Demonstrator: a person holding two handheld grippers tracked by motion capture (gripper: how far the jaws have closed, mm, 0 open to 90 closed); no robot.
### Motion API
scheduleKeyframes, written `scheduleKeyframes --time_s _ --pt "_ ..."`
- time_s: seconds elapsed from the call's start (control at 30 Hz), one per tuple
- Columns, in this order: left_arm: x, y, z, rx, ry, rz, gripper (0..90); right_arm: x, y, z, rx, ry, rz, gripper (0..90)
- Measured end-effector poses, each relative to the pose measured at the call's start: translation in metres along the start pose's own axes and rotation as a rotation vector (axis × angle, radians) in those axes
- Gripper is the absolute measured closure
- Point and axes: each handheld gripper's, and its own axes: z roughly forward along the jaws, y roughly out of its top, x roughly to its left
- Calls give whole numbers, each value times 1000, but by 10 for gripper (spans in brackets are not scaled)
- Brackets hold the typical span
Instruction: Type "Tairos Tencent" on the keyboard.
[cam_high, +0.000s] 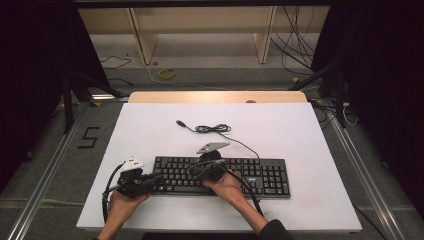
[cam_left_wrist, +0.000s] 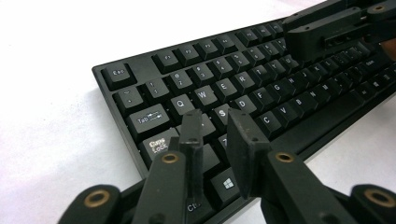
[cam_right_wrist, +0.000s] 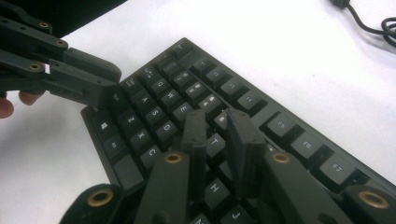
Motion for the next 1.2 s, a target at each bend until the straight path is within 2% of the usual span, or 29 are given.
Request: scheduleKeyframes --time_s 0.43,0.77,1.0,1.2 --pt "-3 4 0 -27 -21 -2 685 -7 -7 -17 -25 12 18 643" --pt "-6 8 1 -42 -38 1 594 -13 -15 -28 -44 21 33 534" --pt "-7 12 4 -43 -35 0 514 -14 -19 -35 -57 17 38 460" --pt "-6 15 6 -48 -32 -10 486 -15 -25 -42 -67 14 39 423"
